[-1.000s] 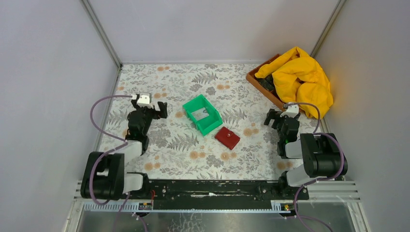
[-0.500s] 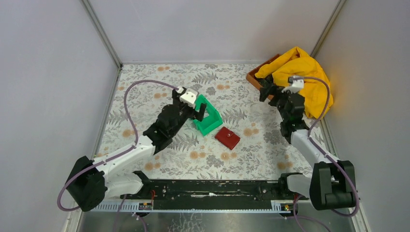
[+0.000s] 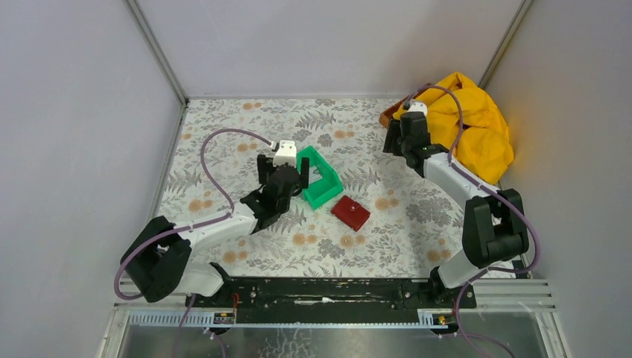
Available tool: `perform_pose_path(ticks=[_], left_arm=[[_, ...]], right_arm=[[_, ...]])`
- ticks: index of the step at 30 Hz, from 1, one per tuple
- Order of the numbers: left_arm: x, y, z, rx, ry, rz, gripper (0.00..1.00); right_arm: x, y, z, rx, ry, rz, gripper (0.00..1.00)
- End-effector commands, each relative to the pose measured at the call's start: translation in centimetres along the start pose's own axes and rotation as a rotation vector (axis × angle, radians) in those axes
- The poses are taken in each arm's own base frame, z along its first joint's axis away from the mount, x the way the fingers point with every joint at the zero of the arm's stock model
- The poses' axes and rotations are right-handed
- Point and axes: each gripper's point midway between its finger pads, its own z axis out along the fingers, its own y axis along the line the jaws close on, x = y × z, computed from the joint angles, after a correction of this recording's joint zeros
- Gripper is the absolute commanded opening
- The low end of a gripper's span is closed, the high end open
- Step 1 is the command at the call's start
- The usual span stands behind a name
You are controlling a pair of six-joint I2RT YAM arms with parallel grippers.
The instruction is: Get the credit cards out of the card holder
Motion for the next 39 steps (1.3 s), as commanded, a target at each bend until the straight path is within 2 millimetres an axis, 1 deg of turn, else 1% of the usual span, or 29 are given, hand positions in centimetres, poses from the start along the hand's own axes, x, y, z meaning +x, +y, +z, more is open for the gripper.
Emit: perform_pose_path(ticks=[1,2,4,6,8,9,10,11,12,13,14,15,18,19,20,21,23,25,26,27,29,33,34,35,37,38,39], left_arm=[[-2.7,-0.3,0.9,-0.068,-0.007,-0.005,1.0],[-2.2,-0.3,1.1,-0.079,0.033,0.015,1.0],[-2.0,-0.6,1.3,-0.085,0.056,-0.002,1.0],[-1.9,-1.0,1.1,-0.051,0.04,-0.025,1.0],[-2.0,-1.2,0.7,-0.016,0.008,-0.069,1.0],[-2.0,-1.3,0.4,0.01,-0.01,-0.077,1.0],[-2.0,-1.4,0.2,0.033,-0.034,-0.095,1.0],[-1.7,-1.2,0.0,0.034,-0.052,-0.122,1.0],[-1.4,-0.8,-0.1,0.021,-0.058,-0.156,1.0],[-0.8,-0.3,-0.3,0.001,-0.057,-0.189,1.0],[-0.6,-0.2,-0.3,0.001,-0.061,-0.201,1.0],[-0.3,0.0,-0.2,-0.012,-0.061,-0.207,1.0],[0.2,1.2,0.1,-0.11,-0.04,-0.228,1.0],[0.3,1.6,0.2,-0.144,-0.034,-0.24,0.97],[0.5,2.0,0.2,-0.175,-0.026,-0.24,0.9],[0.7,2.2,0.2,-0.195,-0.02,-0.24,0.85],[0.8,2.3,0.3,-0.195,-0.022,-0.24,0.71],[0.8,1.9,0.3,-0.175,-0.025,-0.25,0.58],[0.9,1.7,0.4,-0.165,-0.023,-0.252,0.52],[1.0,1.5,0.5,-0.159,-0.02,-0.253,0.47],[1.3,1.2,0.7,-0.153,-0.007,-0.248,0.42],[1.9,0.0,1.1,-0.11,0.029,-0.243,0.27],[2.0,-0.4,1.2,-0.089,0.042,-0.245,0.27],[2.1,-0.9,1.2,-0.068,0.058,-0.253,0.33],[2.3,-2.0,1.1,-0.026,0.112,-0.292,0.6],[2.7,-2.4,0.9,-0.02,0.149,-0.312,0.63],[2.8,-2.6,0.8,-0.021,0.176,-0.338,0.63]], right_arm=[[-0.6,3.6,-1.8,-0.101,-0.036,-0.018,0.56],[-0.6,4.0,-1.9,-0.109,-0.037,-0.013,0.53],[-0.6,5.1,-2.6,-0.104,-0.057,-0.045,0.5],[-0.8,6.6,-4.1,-0.039,-0.122,-0.145,0.49],[-1.4,7.3,-6.2,0.071,-0.215,-0.227,0.49],[-1.7,7.2,-6.8,0.102,-0.253,-0.213,0.56],[-1.5,6.8,-7.0,0.115,-0.265,-0.172,0.91],[-1.2,6.1,-6.9,0.137,-0.279,-0.127,1.0],[-0.6,5.7,-6.6,0.138,-0.273,-0.098,1.0],[0.3,6.0,-5.9,0.096,-0.236,-0.094,0.91],[1.3,6.8,-5.4,0.036,-0.182,-0.093,0.73],[2.5,7.8,-5.0,-0.025,-0.121,-0.104,0.62],[6.6,11.5,-4.6,-0.263,0.005,-0.176,0.4],[7.4,12.7,-4.6,-0.344,0.006,-0.174,0.34],[8.3,13.4,-4.7,-0.395,0.019,-0.163,0.3],[8.9,13.7,-4.6,-0.419,0.028,-0.158,0.27],[9.9,13.5,-4.4,-0.423,0.036,-0.169,0.25],[10.3,13.2,-4.1,-0.413,0.033,-0.167,0.22],[10.4,13.2,-4.1,-0.421,0.031,-0.165,0.23],[10.6,13.4,-4.1,-0.437,0.025,-0.165,0.25],[11.0,13.4,-4.0,-0.439,0.022,-0.164,0.28],[11.7,12.8,-3.2,-0.401,0.041,-0.161,0.34],[11.9,12.8,-3.2,-0.4,0.045,-0.162,0.36],[12.0,13.0,-3.2,-0.407,0.048,-0.164,0.39],[12.0,13.0,-3.2,-0.413,0.047,-0.164,0.43],[12.0,13.1,-3.2,-0.413,0.047,-0.164,0.45],[12.1,13.0,-3.0,-0.406,0.05,-0.167,0.45]])
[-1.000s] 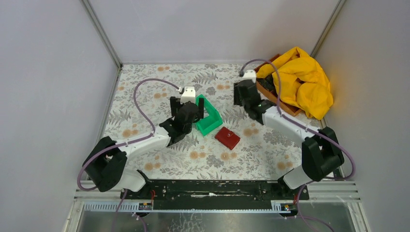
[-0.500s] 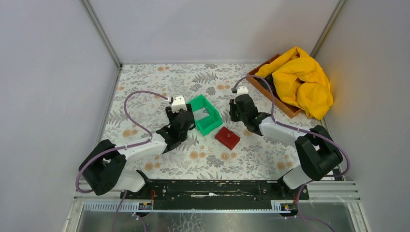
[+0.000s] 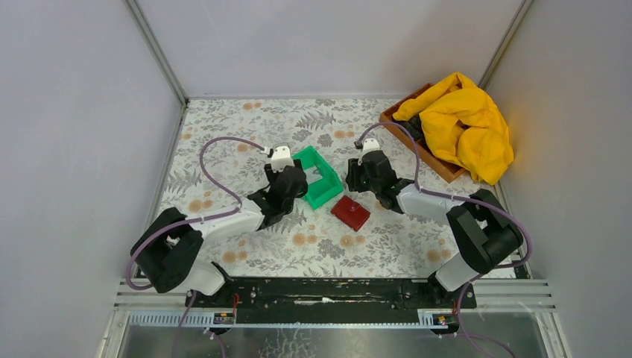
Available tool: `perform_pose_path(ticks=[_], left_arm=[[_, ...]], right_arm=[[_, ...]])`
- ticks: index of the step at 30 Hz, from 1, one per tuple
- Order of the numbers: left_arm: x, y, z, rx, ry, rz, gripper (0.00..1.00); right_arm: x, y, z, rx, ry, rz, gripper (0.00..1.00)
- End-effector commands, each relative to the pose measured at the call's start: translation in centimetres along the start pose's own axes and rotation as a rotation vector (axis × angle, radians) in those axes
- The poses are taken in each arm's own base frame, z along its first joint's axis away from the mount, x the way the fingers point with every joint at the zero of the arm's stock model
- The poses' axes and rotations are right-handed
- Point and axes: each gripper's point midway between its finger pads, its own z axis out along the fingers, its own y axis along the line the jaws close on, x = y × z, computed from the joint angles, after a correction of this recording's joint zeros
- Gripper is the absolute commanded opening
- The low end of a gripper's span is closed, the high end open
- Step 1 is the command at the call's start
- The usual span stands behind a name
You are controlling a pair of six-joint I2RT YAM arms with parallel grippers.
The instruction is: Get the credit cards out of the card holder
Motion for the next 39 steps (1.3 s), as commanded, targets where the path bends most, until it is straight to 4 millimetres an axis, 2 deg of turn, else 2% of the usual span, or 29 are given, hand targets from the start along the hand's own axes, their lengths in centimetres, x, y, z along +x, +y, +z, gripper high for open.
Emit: perform_pose_path(ticks=[1,4,8,12,17,20,22,27,29,33,36,39], left_arm=[[0.0,-2.2,-0.4,0.043,0.106,-0.123,0.62],[0.6,-2.1,-0.4,0.011,0.147,-0.157,0.58],[2.0,-2.8,0.2,-0.001,0.209,-0.179,0.58],[3.4,-3.3,0.9,0.0,0.25,-0.156,0.54],[4.7,-2.4,2.1,-0.039,0.251,-0.107,0.46],[5.4,-1.6,3.2,-0.069,0.266,-0.1,0.47],[5.4,-1.2,3.6,-0.074,0.263,-0.106,0.51],[5.0,-0.3,4.2,-0.089,0.243,-0.122,0.51],[4.7,-0.1,4.4,-0.09,0.228,-0.13,0.44],[4.2,0.9,5.1,-0.136,0.197,-0.149,0.17],[3.6,1.3,5.5,-0.165,0.186,-0.155,0.07],[2.9,2.0,5.7,-0.192,0.165,-0.17,0.02]], right_arm=[[-1.2,0.8,0.4,-0.024,-0.04,0.003,0.45],[-0.7,0.5,0.8,-0.003,-0.023,0.004,0.45],[-0.3,0.0,1.3,0.024,0.002,0.001,0.46],[-0.6,0.2,1.0,0.016,-0.004,0.002,0.46],[-0.9,0.5,0.6,0.0,-0.016,0.0,0.46],[-0.6,1.0,0.8,-0.028,-0.003,0.003,0.46],[-0.6,1.3,0.9,-0.042,0.003,0.006,0.46],[-0.5,1.6,1.0,-0.052,0.009,0.012,0.47],[-0.4,1.6,1.0,-0.05,0.011,0.014,0.47],[-0.2,1.2,1.2,-0.029,0.013,0.015,0.47],[-0.1,1.0,1.4,-0.017,0.02,0.018,0.47],[0.1,1.0,1.6,-0.014,0.029,0.02,0.47]])
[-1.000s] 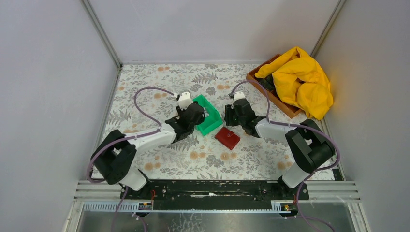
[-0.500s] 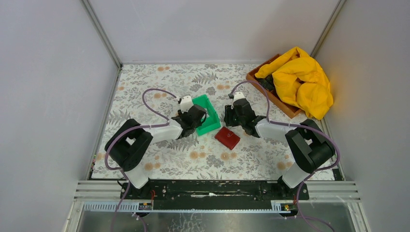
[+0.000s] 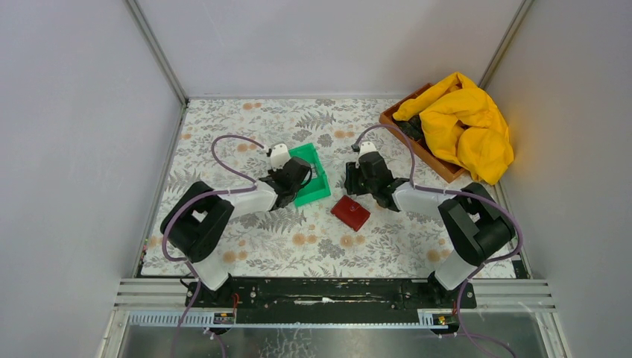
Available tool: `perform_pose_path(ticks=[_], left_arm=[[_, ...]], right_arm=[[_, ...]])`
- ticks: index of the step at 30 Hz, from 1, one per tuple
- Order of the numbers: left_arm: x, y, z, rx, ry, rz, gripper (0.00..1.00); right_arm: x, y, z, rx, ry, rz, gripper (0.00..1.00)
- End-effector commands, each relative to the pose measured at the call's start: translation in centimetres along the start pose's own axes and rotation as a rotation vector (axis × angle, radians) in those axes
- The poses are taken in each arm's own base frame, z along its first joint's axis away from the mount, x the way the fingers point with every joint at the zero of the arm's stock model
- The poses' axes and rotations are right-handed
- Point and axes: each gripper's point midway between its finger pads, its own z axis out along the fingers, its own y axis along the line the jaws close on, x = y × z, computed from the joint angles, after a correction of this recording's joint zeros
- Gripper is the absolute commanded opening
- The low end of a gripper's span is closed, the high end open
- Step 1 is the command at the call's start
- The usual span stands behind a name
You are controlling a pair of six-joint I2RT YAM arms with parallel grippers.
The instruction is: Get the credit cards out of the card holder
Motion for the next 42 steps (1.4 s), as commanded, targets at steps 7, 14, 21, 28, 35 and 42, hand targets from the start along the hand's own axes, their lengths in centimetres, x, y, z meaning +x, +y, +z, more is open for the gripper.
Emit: perform_pose_path(ticks=[7,14,21,28,35,42], left_arm=[[-3.8,3.3,2.0,-0.129,-0.08,-0.083,0.0],[-3.9,3.6,2.0,-0.131,-0.079,-0.08,0.27],[-4.6,3.7,1.4,-0.123,-0.102,-0.08,0.62],[-6.9,4.1,-0.8,-0.109,-0.203,-0.107,0.71],[-7.6,-0.6,-5.9,0.088,-0.354,0.012,0.8],[-4.9,-7.1,-11.4,0.356,-0.529,0.184,1.0]], right_arm=[[-1.1,0.7,1.3,0.007,0.002,0.015,0.47],[-1.3,0.5,1.1,0.019,-0.005,0.015,0.48],[-1.3,0.5,1.1,0.021,-0.001,0.014,0.6],[-2.6,-0.1,-0.5,0.04,-0.093,0.021,0.6],[-5.6,-0.8,-4.2,0.236,-0.255,-0.135,0.64],[-6.5,-2.7,-7.0,0.495,-0.403,-0.119,0.75]])
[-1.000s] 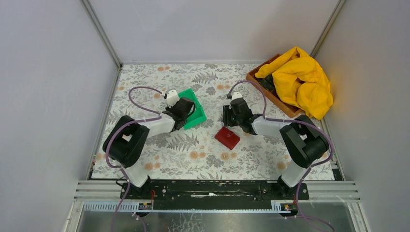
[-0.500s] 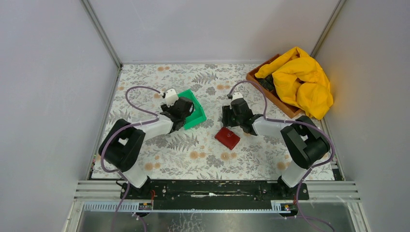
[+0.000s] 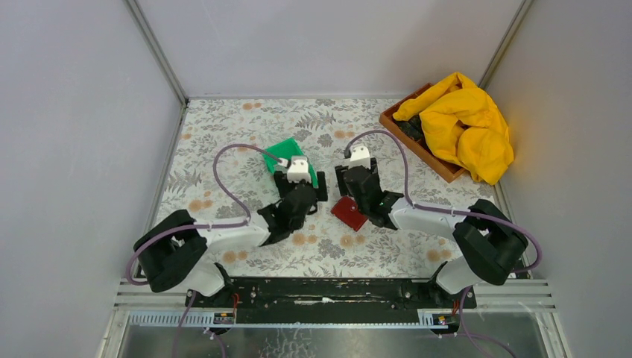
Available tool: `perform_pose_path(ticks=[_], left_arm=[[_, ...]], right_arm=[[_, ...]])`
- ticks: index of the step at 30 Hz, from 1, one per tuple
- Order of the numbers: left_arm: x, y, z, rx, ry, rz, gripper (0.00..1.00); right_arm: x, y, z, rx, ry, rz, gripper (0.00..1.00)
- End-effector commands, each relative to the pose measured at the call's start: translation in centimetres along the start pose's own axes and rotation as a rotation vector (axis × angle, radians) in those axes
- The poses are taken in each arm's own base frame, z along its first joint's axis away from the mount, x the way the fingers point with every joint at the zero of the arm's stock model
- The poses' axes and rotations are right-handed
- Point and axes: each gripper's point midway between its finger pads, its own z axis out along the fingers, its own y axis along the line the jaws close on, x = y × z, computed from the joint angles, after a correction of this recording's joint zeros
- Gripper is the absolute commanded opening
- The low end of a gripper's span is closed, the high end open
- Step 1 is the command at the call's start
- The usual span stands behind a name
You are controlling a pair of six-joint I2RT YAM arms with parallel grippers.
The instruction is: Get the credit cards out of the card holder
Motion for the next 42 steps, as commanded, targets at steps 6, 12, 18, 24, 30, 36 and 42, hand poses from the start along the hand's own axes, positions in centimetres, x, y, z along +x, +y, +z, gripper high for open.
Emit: perform_pose_path(ticks=[6,12,18,24,30,36,42], left_arm=[[-1.8,-5.0,-3.3,0.319,-0.165,-0.093,0.94],[-0.1,-6.3,-2.6,0.288,-0.01,-0.117,0.49],[2.3,-9.2,-3.1,0.414,0.143,-0.159,0.19],[8.1,-11.4,-3.9,0.518,0.34,-0.277,0.04],[7.3,-10.3,-3.6,0.47,0.303,-0.269,0.4],[4.3,-7.7,-3.5,0.392,0.167,-0.262,0.67],[1.4,-4.8,-4.0,0.316,0.031,-0.305,0.69]], right_arm=[[1.1,-5.1,-0.8,0.162,-0.08,0.156,0.34],[4.3,-6.5,-1.8,0.162,0.022,0.223,0.0],[8.0,-4.6,-2.8,0.024,0.117,0.238,0.0],[9.9,-2.9,-2.7,-0.067,0.215,0.168,0.0],[7.9,-2.3,-3.8,-0.159,0.088,0.181,0.06],[6.3,0.4,-5.3,-0.362,0.013,0.146,0.69],[6.5,3.8,-6.2,-0.558,0.04,0.095,0.77]])
